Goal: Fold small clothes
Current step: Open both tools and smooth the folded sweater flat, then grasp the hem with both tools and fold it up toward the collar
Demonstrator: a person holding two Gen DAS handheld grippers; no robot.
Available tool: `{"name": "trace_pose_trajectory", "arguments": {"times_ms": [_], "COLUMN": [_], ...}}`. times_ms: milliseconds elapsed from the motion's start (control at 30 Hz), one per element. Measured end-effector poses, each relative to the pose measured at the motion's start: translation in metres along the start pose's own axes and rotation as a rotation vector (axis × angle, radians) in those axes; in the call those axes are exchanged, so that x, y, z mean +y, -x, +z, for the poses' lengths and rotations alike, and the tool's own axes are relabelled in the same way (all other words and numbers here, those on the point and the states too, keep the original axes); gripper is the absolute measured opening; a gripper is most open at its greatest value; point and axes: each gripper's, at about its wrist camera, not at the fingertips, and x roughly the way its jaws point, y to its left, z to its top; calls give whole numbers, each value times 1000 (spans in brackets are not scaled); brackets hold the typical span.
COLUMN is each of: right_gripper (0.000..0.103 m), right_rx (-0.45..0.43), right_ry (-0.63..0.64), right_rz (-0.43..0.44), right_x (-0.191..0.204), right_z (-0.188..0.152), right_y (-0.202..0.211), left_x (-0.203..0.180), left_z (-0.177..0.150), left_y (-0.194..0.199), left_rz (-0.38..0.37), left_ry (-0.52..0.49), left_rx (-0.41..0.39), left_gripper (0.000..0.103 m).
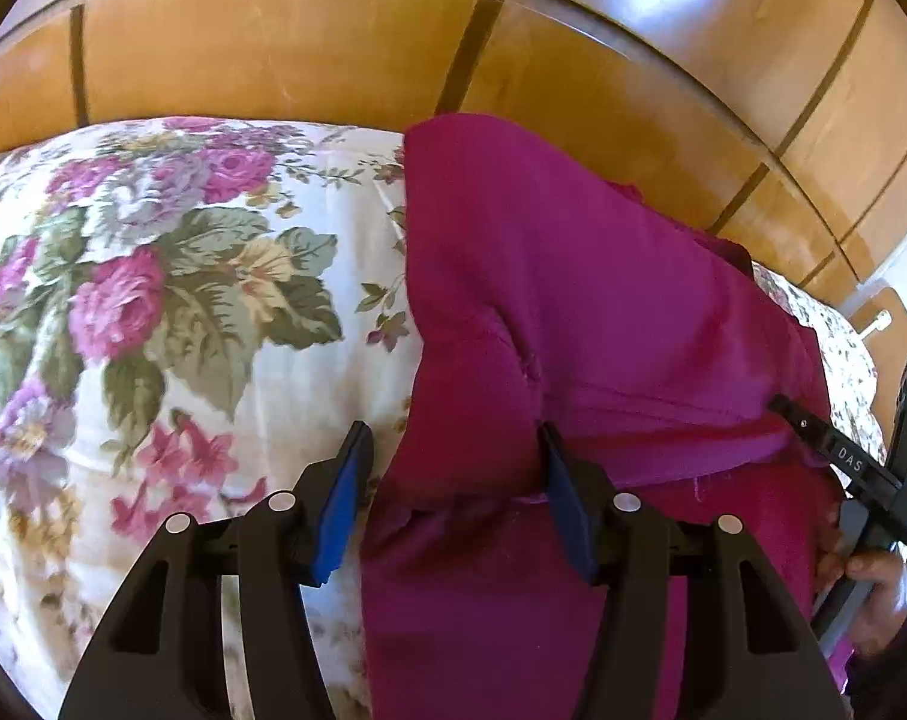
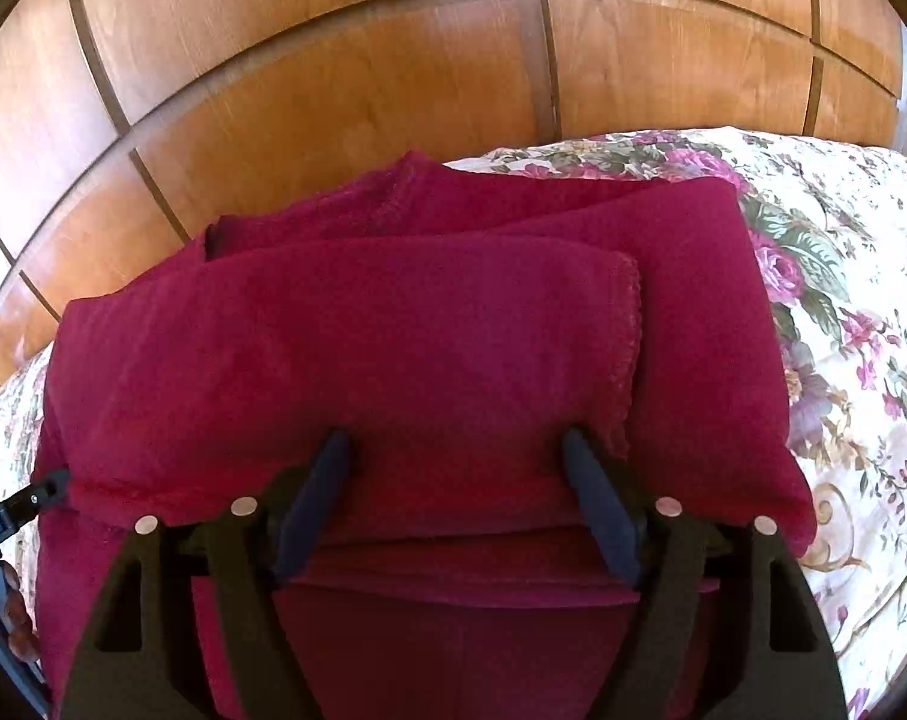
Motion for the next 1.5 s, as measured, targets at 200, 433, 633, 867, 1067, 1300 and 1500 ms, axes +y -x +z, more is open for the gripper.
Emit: {"name": "trace_pose_trajectory", "arguments": {"times_ms": [200, 433, 633, 867, 1067, 1300, 1500], "right_gripper": [98, 100, 100, 100, 100, 100, 96], "right_rx": [4, 17, 60, 53, 55, 74, 151], "right_ry": [13, -34, -41, -80, -96, -141, -213], "right_rz": [15, 73, 64, 39, 10, -55, 2], "right_x": [13, 9, -7, -33, -45, -69, -87], "right_z": [-2, -38, -78, -112, -130, -157, -198], "right_y": [22, 63, 92, 126, 148, 172, 190], "left_x": [-10, -16, -19, -17, -8, 14, 13], "left_z": [-18, -44, -70, -96, -122, -167, -207], "left_y": [54, 103, 119, 127, 125, 126, 141], "left_rz": [98, 147, 126, 123, 120, 32, -43], "left_ry": [-31, -81, -84, -93, -100, -92, -121], "left_rx": [-74, -154, -154, -142, -99, 11, 30], "left_gripper": [63, 65, 65, 65, 65, 65, 62]}}
